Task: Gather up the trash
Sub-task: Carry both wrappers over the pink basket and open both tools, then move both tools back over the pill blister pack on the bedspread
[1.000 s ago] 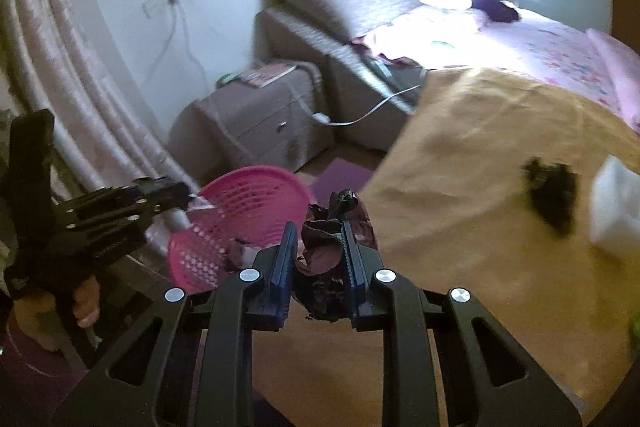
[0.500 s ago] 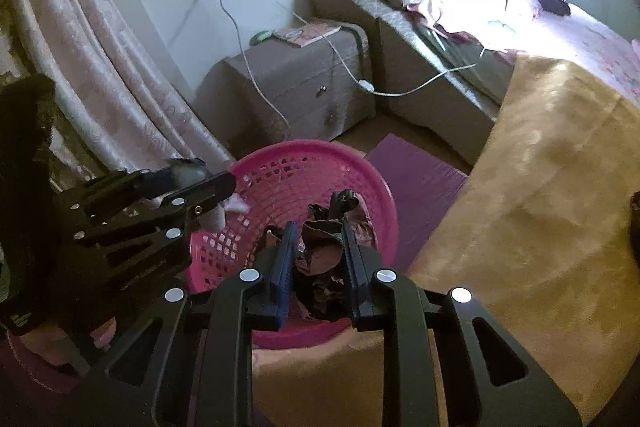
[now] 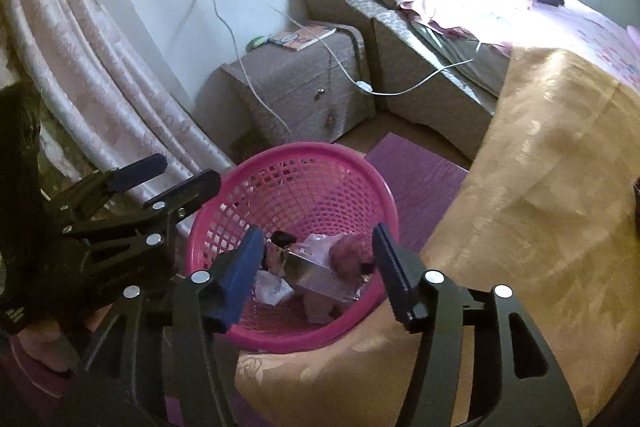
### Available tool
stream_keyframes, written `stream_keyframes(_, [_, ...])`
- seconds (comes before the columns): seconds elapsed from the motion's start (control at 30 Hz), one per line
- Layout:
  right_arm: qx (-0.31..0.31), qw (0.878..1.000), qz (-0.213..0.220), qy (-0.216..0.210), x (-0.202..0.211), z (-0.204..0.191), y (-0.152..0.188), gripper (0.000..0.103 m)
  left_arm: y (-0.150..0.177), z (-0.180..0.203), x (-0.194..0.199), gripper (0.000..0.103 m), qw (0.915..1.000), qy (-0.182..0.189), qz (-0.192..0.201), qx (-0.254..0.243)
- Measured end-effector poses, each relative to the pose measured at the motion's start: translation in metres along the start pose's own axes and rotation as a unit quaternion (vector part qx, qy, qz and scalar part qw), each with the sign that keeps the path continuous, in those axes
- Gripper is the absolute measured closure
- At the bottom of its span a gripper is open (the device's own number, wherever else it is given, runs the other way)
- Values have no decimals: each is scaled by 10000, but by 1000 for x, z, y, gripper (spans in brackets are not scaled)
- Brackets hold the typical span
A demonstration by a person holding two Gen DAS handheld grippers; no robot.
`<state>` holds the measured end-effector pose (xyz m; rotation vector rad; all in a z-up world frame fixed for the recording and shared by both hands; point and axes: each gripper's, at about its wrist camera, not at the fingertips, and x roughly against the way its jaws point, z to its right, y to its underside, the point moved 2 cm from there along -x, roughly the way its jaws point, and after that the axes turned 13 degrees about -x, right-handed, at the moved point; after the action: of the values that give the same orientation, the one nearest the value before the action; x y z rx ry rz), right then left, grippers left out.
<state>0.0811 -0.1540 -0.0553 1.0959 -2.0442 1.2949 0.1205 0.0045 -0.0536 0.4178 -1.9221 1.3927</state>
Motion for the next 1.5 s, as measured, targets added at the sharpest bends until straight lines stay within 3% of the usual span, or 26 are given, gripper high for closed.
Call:
stream_keyframes(0.23, [-156,9994,299,100,24,13,7,34,-1,9,4,23,9999,-66,48,-125])
stream_keyframes(0.67, [-617,9920,946,556,88,61,35,28,1,44,12,19,9981,162,184,-570])
stream_keyframes(0.83, [-973,9826,1244,981,122,99,51,28,1,64,18,19,9965,340,243,-728])
stream_keyframes(1.2, [-1917,9476,1765,1850,193,196,93,28,3,116,32,19,9887,687,340,-1285])
stream_keyframes(1.5, [-2311,9291,2001,2083,223,230,119,28,6,169,43,19,9780,1041,366,-1772])
